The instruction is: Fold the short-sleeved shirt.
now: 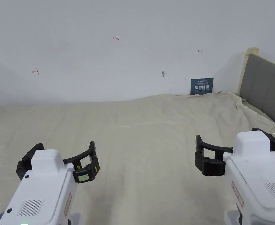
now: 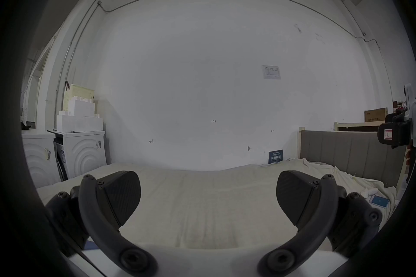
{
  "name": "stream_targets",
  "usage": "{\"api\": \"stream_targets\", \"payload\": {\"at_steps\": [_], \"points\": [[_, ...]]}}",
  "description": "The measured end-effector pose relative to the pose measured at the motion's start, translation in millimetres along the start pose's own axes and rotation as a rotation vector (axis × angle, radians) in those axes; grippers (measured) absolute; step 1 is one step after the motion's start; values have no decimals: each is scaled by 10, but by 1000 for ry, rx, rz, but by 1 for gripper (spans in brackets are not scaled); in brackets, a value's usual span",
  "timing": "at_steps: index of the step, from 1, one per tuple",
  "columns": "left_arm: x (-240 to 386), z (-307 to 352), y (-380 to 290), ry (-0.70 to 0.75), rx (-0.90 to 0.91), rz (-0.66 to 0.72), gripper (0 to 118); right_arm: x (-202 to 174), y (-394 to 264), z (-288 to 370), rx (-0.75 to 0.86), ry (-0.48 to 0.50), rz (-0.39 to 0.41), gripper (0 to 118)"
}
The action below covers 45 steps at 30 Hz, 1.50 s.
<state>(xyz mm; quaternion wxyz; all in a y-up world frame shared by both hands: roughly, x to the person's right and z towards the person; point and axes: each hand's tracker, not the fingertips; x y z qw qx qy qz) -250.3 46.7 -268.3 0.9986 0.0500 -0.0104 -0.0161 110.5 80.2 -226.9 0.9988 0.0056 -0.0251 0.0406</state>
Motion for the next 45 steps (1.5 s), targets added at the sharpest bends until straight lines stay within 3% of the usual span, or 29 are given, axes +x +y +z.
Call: {"api": "stream_targets", "payload": {"at_steps": [45], "points": [[-6,26,6,13,4,-15,118,11,-15,56,13,-17,5,118]]}}
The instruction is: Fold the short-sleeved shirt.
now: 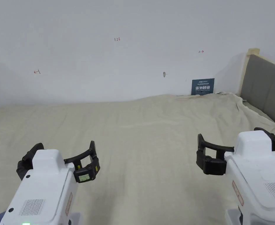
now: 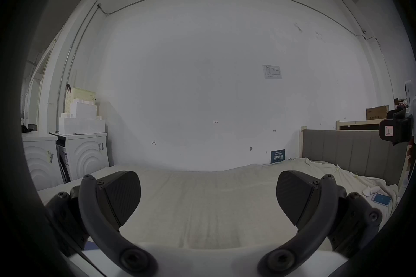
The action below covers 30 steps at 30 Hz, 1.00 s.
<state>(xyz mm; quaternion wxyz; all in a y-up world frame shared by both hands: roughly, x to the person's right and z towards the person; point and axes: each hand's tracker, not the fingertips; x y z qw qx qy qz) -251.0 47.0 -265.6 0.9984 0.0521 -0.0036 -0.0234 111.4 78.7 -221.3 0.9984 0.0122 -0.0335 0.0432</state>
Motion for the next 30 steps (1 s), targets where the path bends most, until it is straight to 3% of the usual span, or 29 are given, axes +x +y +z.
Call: {"api": "stream_targets", "payload": {"at_steps": [30], "points": [[-11,4,21,-2,1,-18,118,-24,-3,4,-4,4,5,118]]}}
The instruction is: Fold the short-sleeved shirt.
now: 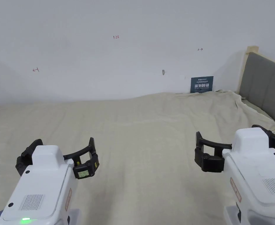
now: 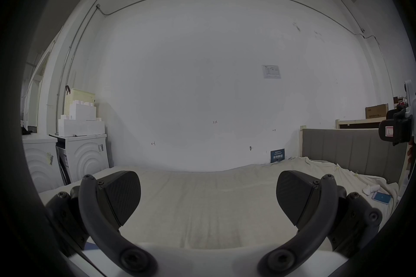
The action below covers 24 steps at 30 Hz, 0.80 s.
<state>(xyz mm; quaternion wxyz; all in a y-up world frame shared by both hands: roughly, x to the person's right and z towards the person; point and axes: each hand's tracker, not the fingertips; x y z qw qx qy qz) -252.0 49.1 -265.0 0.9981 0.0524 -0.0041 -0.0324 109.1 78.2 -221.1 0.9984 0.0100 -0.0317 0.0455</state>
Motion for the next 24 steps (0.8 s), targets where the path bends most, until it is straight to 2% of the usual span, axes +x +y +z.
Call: {"api": "stream_targets", "payload": {"at_steps": [24], "points": [[-25,1,-3,5,1,12,118,10,8,8,13,-4,-20,118]]}}
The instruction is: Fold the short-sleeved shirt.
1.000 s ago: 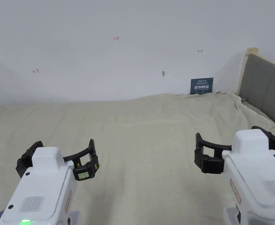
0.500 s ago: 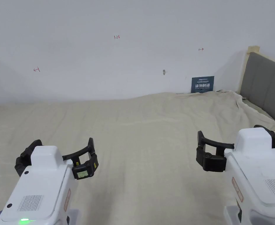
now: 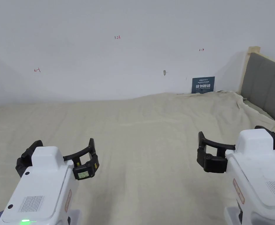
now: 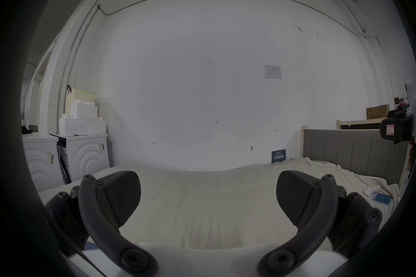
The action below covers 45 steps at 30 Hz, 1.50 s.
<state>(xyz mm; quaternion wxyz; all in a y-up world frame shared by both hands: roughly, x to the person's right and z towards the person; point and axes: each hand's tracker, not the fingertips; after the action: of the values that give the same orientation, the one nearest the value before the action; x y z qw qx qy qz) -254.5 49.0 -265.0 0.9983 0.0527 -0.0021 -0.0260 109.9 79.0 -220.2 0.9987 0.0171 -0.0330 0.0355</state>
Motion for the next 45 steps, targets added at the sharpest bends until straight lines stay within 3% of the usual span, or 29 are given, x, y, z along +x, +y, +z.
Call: {"api": "stream_targets", "payload": {"at_steps": [41,45], "points": [[9,11,-6,-5,-6,-1,118,-41,-9,-14,-9,-35,26,118],[7,13,-1,-7,-6,-2,118,-42,29,-66,-119,-70,-68,118]]}}
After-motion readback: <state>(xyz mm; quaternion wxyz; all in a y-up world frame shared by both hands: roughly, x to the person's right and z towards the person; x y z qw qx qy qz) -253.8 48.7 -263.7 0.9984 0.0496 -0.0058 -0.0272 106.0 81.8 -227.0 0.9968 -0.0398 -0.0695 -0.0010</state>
